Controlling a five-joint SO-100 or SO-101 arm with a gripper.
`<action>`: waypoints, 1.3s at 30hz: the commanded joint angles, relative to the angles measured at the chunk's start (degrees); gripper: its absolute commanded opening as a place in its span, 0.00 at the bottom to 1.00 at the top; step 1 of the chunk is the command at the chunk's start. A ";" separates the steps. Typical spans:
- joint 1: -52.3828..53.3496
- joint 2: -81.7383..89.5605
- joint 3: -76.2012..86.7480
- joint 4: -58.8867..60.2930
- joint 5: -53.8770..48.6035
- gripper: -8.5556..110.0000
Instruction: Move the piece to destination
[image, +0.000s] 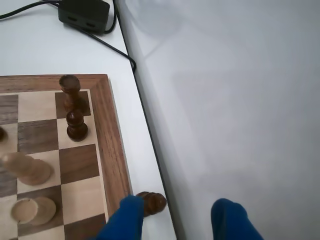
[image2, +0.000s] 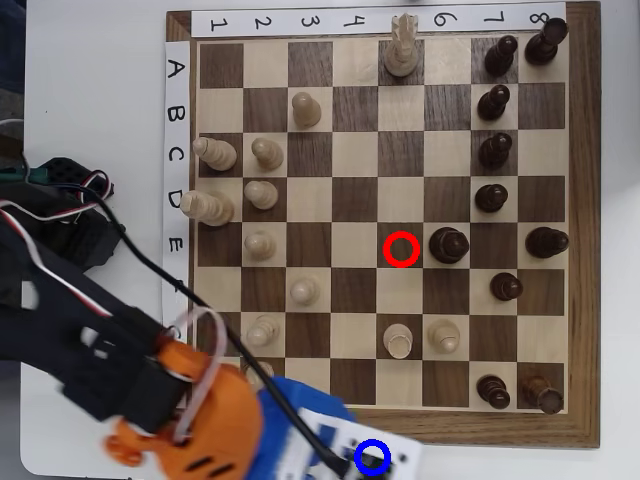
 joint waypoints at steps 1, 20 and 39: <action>5.10 30.32 -11.07 14.50 -11.95 0.17; 43.77 53.00 10.11 26.10 -57.30 0.07; 54.93 73.21 70.75 2.64 -70.49 0.07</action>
